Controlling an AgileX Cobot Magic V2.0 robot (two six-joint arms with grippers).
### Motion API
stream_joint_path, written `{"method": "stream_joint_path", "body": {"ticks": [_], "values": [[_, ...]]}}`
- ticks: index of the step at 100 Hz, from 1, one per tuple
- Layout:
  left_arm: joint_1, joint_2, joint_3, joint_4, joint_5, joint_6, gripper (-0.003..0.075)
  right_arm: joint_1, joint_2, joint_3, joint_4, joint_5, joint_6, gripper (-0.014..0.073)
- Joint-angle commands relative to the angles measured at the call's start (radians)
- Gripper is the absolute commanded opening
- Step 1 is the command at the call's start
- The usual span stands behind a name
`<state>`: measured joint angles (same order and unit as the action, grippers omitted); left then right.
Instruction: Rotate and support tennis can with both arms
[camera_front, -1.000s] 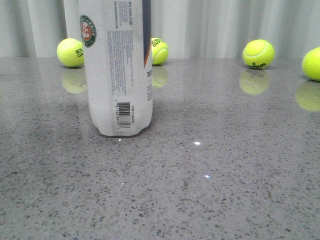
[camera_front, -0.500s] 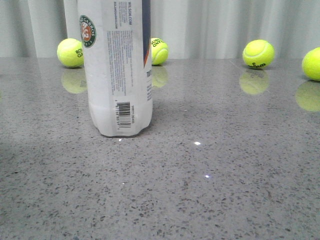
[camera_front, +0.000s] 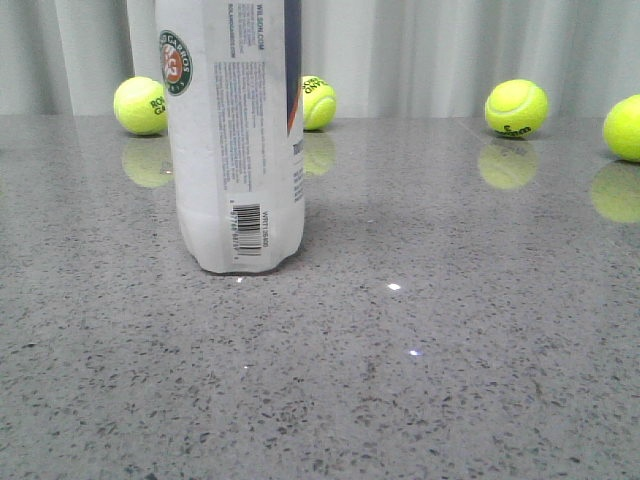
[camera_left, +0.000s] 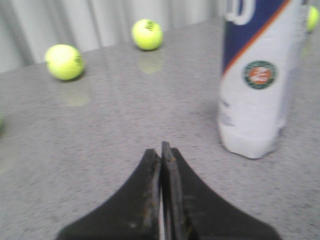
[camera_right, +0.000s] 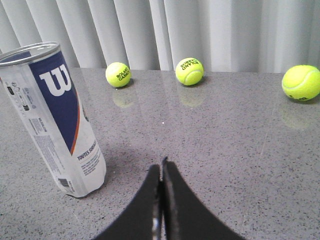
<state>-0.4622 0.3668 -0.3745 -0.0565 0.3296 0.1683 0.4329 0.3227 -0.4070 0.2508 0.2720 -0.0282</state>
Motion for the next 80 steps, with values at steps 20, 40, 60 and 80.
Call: {"method": "stream_joint_path", "body": {"ticks": [20, 40, 60, 80], "values": [[0.21, -0.049, 0.069, -0.003, -0.138, -0.015, -0.0019, -0.006, 0.006, -0.025, 0.006, -0.084, -0.009, -0.0069], [0.345, -0.18, 0.166, -0.003, -0.138, -0.015, -0.0018, -0.006, 0.006, -0.025, 0.006, -0.084, -0.009, -0.0069], [0.421, -0.343, 0.297, -0.003, -0.162, -0.015, -0.0018, -0.006, 0.006, -0.025, 0.006, -0.084, -0.009, -0.0069], [0.425, -0.403, 0.414, -0.003, -0.305, -0.015, -0.0018, -0.006, 0.006, -0.025, 0.006, -0.083, -0.009, -0.0069]]}}
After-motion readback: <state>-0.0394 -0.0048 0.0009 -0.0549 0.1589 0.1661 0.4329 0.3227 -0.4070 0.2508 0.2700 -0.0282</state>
